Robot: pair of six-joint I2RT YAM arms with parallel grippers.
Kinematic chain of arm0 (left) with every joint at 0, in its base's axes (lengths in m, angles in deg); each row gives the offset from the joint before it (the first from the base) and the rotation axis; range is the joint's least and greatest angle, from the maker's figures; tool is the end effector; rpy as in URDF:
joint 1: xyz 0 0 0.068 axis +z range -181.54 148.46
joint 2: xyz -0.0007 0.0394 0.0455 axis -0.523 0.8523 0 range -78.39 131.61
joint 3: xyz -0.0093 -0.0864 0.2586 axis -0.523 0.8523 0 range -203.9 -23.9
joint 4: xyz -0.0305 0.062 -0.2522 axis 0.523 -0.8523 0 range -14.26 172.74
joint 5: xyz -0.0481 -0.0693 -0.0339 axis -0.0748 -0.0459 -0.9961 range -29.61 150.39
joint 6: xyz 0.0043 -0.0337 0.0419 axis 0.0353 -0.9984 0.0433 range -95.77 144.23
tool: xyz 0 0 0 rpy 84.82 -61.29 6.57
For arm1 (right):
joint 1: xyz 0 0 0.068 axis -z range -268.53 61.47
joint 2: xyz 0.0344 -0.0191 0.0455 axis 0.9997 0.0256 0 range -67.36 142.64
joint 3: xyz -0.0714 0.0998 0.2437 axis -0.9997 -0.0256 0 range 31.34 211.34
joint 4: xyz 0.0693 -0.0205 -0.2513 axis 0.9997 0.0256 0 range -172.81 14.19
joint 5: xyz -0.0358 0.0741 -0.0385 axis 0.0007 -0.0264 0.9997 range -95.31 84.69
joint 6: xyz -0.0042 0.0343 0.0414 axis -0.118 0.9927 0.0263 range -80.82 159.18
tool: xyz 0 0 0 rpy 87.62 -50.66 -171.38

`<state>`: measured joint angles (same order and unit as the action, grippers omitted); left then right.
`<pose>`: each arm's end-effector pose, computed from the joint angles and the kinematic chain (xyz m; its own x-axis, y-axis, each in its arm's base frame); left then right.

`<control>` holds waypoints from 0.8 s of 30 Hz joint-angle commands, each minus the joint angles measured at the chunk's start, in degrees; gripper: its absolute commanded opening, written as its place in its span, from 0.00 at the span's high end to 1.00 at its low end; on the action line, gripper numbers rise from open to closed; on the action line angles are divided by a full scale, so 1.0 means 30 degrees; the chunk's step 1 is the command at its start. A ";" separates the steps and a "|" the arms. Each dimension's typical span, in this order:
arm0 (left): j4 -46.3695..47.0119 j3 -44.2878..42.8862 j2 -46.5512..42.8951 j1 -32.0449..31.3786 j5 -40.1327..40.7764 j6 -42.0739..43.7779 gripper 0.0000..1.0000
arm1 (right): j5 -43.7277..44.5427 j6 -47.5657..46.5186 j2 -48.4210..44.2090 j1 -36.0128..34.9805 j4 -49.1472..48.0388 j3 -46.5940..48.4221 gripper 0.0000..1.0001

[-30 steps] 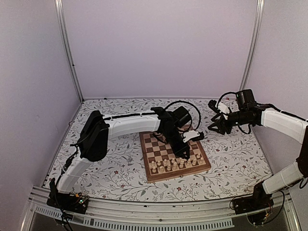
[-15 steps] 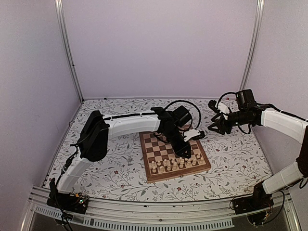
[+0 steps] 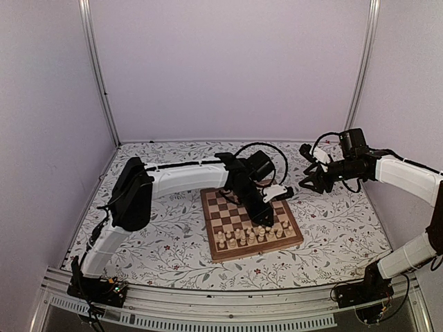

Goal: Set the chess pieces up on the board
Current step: Place the chess piece on the chessboard, then pick up the chess piece from the chessboard.

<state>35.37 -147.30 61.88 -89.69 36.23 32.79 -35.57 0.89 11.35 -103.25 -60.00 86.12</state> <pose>0.2627 -0.4505 0.1726 -0.3406 0.8057 -0.4846 0.9299 0.2128 -0.2999 0.2744 0.0906 0.2516 -0.2100 -0.6085 -0.7653 -0.8708 0.4722 -0.1365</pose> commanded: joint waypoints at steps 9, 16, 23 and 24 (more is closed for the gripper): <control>0.1744 0.0975 -0.5744 0.0393 0.1899 0.0451 0.72 | 0.3950 0.0568 -0.1543 0.0001 -0.0251 0.2885 0.45; 0.9508 0.8008 -1.1063 0.1481 0.6096 -0.1331 0.54 | 0.2211 0.2470 -0.1984 0.0128 -0.1414 0.3168 0.01; 2.1189 1.7868 -1.5793 0.2802 1.1683 -0.4278 0.12 | -0.2980 0.0582 0.0246 -0.0172 0.0795 0.3115 0.24; 2.1524 1.8268 -1.5980 0.2963 1.1467 -0.4554 0.11 | -0.2690 0.0451 0.0509 -0.0434 0.0859 0.3010 0.29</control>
<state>80.39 -99.39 17.27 -82.82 62.96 25.31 -37.06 4.09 9.30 -103.21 -61.18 95.19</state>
